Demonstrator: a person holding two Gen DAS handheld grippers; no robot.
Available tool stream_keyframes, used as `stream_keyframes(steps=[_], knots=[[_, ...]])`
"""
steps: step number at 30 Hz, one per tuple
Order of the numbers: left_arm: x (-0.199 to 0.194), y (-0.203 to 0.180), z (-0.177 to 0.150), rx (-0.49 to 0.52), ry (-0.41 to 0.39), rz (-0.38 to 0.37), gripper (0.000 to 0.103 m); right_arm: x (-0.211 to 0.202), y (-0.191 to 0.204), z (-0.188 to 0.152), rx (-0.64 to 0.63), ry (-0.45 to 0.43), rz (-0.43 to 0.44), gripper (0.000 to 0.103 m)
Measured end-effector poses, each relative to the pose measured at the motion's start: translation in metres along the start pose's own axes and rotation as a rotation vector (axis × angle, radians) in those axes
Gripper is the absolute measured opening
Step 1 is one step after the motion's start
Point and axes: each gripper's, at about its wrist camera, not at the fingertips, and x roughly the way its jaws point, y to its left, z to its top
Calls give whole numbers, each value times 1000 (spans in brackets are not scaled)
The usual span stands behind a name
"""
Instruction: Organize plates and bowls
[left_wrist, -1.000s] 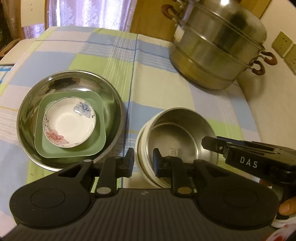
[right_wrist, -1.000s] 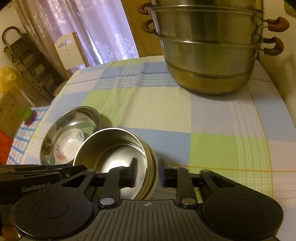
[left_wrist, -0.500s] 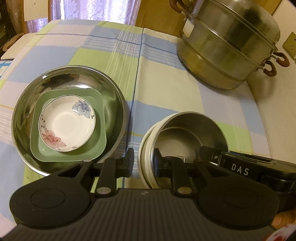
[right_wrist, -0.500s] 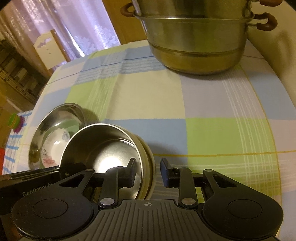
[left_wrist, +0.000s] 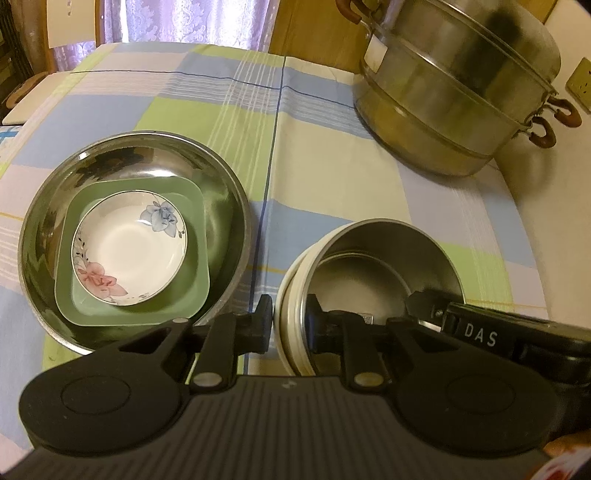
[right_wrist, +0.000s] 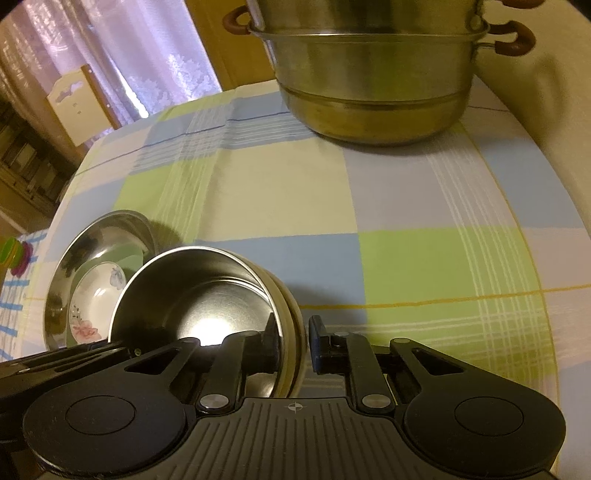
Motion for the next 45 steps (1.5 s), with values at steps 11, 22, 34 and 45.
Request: stream_keyframes(steps=[11,22,34,45], knots=[[-1,9,-5,11,-35,-78,20,-4,-4,-12,78,-73,14,16],[-4,7,-5,50,-17,-97,20,-6,0,-14,104,-82,-15,14],[-36,17,6,37,-64,-113,21,-31,25,-1,62,-112,-16,14],[-68,70,33,-43,-137,-37,21,-26,94,29,-43,-123,80,15]])
